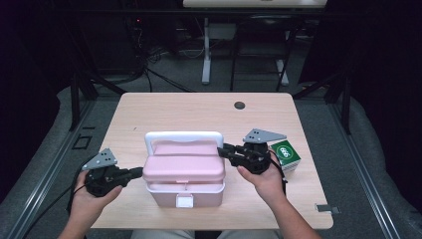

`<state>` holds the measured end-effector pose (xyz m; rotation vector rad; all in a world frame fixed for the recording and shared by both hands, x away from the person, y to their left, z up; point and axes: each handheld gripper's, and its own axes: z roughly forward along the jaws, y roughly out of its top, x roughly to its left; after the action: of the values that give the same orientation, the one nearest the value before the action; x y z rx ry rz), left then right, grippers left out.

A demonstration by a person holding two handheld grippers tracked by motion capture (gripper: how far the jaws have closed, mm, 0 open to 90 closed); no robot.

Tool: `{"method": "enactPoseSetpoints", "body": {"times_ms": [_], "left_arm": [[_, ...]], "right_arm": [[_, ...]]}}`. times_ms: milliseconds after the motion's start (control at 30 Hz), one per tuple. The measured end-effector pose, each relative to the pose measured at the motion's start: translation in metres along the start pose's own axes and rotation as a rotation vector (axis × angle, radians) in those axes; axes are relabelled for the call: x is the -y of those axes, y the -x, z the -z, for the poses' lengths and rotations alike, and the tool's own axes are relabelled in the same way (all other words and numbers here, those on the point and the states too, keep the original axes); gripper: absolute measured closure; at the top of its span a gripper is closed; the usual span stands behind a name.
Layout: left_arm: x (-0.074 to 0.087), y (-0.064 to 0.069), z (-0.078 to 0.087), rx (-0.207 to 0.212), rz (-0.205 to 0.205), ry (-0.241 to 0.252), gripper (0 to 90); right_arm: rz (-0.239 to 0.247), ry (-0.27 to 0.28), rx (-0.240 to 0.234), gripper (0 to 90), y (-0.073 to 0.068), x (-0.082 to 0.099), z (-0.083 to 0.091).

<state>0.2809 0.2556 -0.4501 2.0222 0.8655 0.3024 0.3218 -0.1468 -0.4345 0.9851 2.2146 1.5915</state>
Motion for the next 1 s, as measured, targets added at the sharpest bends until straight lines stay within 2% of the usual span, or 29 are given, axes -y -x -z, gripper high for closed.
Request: {"method": "enactPoseSetpoints", "body": {"times_ms": [100, 167, 600, 1000], "left_arm": [[0.001, 0.001, 0.0, 0.0, 0.001, -0.005, 90.0], [0.002, 0.001, 0.0, 0.018, 0.01, -0.004, 90.0], [-0.006, 0.015, -0.006, 0.058, -0.029, -0.021, 90.0], [-0.011, 0.016, -0.016, 0.069, -0.035, -0.046, 90.0]], "right_arm": [[0.0, -0.001, 0.002, 74.6, 0.0, -0.001, 0.0], [0.001, 0.0, 0.002, 74.6, 0.001, -0.001, 0.0], [-0.008, 0.014, 0.011, 74.5, 0.002, -0.003, 0.0], [-0.028, 0.033, 0.021, 73.3, 0.007, -0.001, 0.007]]}}
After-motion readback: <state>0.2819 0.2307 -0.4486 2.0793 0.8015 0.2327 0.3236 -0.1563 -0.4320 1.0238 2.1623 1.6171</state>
